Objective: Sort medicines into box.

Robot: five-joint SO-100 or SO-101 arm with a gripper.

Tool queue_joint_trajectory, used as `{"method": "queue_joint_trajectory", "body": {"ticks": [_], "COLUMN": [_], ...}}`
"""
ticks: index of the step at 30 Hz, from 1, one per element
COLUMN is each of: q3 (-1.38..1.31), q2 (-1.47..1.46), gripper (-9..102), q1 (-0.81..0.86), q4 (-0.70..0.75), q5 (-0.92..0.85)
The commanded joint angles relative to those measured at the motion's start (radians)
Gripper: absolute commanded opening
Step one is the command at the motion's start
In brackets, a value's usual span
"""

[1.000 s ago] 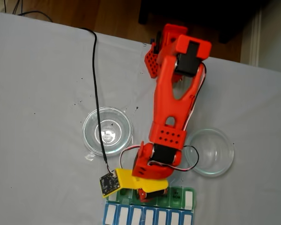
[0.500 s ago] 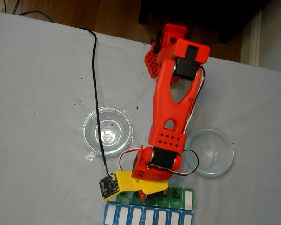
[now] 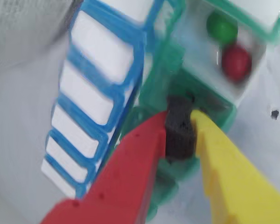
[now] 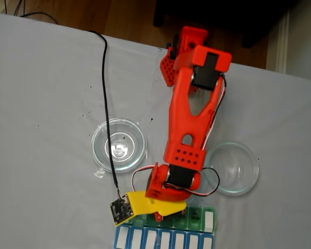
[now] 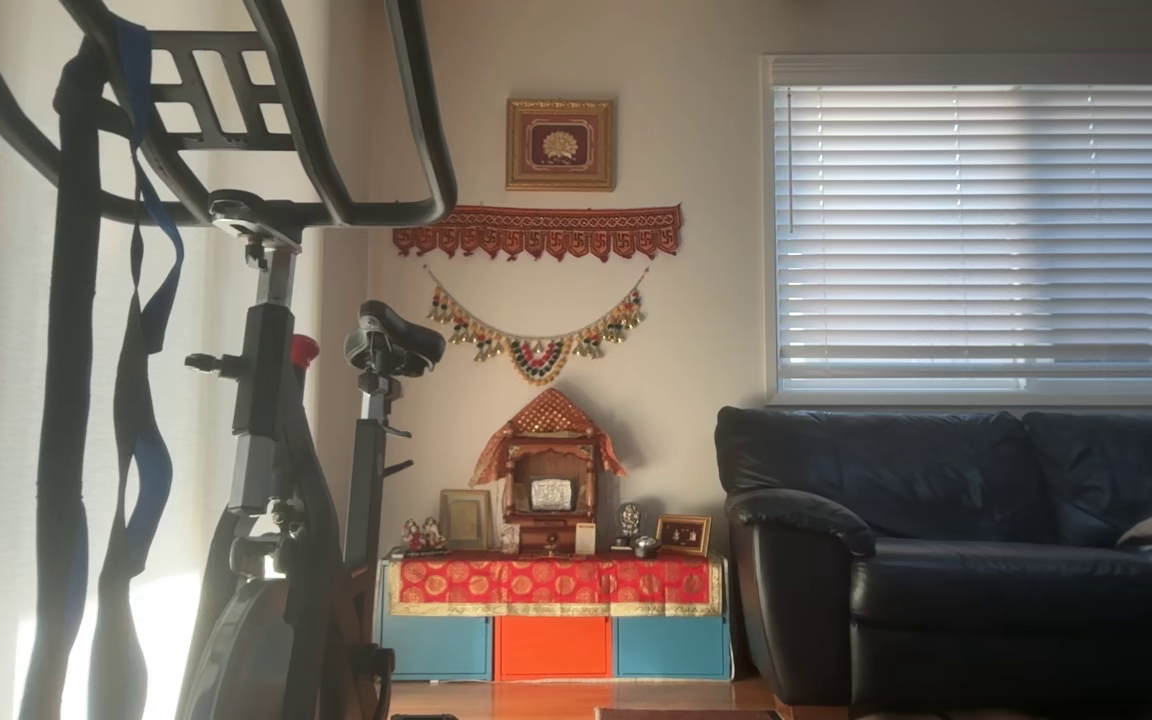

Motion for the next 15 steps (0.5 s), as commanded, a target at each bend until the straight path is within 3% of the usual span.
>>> {"method": "queue_joint_trajectory", "body": {"ticks": [1,15], "q3": [-0.026,0.035], "q2": [-0.017,0.259], "gripper": [1,1], "q1": [0.005,0.034], "q4": [0.011,-0.021], "q5": [-0.020,0.121]}}
